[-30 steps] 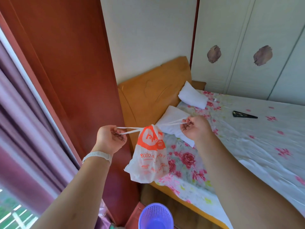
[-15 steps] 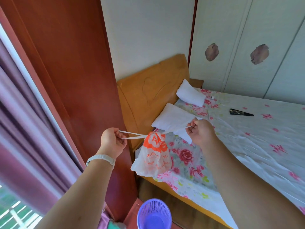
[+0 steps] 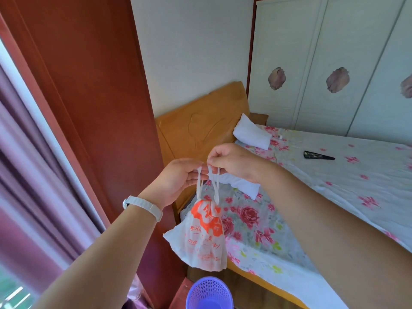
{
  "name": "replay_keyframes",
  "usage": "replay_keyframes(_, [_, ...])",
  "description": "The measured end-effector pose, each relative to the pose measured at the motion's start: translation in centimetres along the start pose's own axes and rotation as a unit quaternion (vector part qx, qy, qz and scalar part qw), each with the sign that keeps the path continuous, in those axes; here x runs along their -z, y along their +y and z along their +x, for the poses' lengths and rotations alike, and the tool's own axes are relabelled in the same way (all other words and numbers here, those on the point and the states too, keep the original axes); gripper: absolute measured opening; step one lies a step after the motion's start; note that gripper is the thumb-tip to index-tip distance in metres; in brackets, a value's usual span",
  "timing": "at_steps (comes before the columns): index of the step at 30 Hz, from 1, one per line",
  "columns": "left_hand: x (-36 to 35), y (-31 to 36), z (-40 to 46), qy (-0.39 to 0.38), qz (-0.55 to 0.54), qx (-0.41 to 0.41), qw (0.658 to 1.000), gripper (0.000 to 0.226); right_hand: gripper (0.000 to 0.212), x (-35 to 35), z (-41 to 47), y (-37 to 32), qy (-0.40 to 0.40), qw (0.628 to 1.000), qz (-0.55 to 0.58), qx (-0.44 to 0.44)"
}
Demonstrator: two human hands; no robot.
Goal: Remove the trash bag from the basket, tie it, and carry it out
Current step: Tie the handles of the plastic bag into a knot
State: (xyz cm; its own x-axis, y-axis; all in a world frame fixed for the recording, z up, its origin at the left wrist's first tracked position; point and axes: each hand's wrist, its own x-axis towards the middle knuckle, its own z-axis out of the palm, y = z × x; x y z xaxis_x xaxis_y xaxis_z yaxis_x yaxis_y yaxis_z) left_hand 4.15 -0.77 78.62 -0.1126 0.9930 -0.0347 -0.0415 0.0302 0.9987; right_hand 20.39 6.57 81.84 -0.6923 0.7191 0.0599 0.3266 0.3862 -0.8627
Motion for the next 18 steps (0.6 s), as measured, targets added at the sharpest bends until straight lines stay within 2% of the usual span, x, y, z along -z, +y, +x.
replay_keyframes(3, [0.0,0.8,-0.6,-0.013,0.006,-0.022,1.000,0.030,0.015,-0.2,0.0,-1.4,0.016,0.998,-0.065,0.023])
replay_keyframes(8, [0.5,1.4,-1.7,-0.048,0.017,-0.058,0.997,0.023,0.016,-0.6,-0.4,-2.5,0.020,0.996,-0.077,0.039])
replay_keyframes(11, [0.4,1.1,-1.9,-0.020,0.055,-0.051,0.997,0.013,0.014,-1.4,-0.7,-2.9,0.037,0.993,-0.109,0.039])
replay_keyframes(13, [0.6,0.8,-1.8,-0.014,0.067,-0.046,0.997,0.022,0.014,-2.0,-1.1,-2.8,0.060,0.989,-0.132,0.034])
replay_keyframes(15, [0.7,0.7,-1.9,-0.030,0.042,-0.035,0.998,0.026,0.017,-2.5,-1.4,-2.3,0.087,0.988,-0.127,0.028])
replay_keyframes(18, [0.4,0.4,-1.8,-0.049,0.011,-0.026,0.998,0.017,0.018,-3.1,-2.2,-1.1,0.123,0.989,-0.085,0.000])
